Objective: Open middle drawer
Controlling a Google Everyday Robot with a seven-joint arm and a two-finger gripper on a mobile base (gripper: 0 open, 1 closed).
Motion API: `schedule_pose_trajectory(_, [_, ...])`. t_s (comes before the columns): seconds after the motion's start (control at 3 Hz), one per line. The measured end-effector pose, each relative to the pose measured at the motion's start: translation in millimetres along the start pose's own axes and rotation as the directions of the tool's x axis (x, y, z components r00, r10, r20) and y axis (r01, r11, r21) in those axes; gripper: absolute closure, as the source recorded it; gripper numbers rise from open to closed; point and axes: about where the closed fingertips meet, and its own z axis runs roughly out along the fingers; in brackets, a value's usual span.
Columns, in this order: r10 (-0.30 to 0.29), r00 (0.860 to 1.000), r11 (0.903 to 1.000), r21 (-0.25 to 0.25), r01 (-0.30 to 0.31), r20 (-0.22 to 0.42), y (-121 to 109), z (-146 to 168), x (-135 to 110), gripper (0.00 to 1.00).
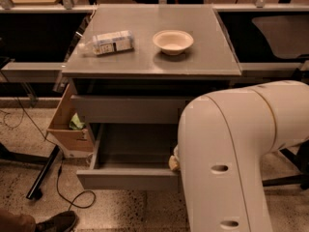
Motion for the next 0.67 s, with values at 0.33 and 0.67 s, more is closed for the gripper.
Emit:
schedule_pose_trajectory(0.33, [-0.047,0.998,0.9982,0.035,0.048,-0.033,-4.8,-1.2,10.2,1.00])
schedule_pose_trajectory(0.67, [-0.047,0.998,0.9982,0.035,0.048,-0.033,-4.8,-1.1,10.2,1.00])
